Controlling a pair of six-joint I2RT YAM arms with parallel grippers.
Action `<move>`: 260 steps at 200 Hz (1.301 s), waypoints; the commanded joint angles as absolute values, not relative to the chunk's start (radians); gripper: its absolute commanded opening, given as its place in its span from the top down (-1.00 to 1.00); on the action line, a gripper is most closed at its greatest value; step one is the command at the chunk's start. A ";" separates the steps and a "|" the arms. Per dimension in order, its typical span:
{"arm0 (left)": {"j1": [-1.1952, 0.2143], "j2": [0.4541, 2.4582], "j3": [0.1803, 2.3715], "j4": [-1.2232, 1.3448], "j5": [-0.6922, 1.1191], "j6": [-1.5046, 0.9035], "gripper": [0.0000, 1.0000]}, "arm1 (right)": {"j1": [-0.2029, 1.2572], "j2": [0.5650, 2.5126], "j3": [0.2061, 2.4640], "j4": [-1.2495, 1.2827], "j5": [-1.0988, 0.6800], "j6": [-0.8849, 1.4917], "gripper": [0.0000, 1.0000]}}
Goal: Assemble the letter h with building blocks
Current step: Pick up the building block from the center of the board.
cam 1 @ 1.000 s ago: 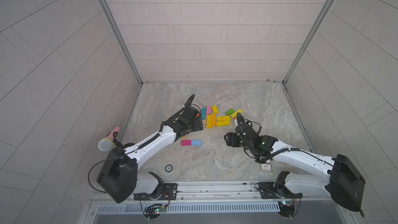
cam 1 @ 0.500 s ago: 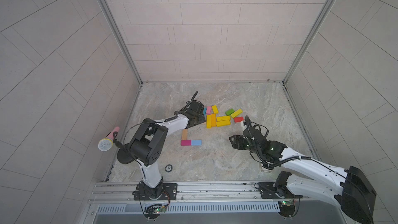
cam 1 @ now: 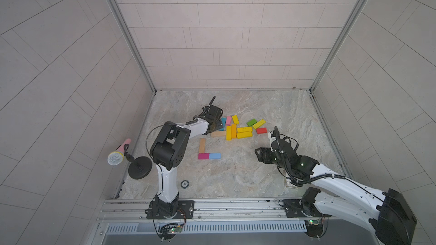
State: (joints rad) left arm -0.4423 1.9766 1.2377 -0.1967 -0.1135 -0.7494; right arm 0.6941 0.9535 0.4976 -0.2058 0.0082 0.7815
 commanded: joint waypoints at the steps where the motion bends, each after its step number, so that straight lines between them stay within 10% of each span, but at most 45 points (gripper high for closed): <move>1: -0.432 2.042 1.331 -0.312 -0.149 -0.681 -0.46 | 0.680 0.937 0.483 -0.198 -0.001 0.770 -0.55; 127: -0.463 2.132 1.575 -0.598 -0.240 -0.427 0.30 | 0.618 0.953 0.460 -0.163 -0.046 0.767 -0.56; 260: -0.684 1.150 0.896 -0.788 -0.206 -0.574 0.36 | 0.597 0.908 0.407 -0.122 -0.104 0.766 -0.56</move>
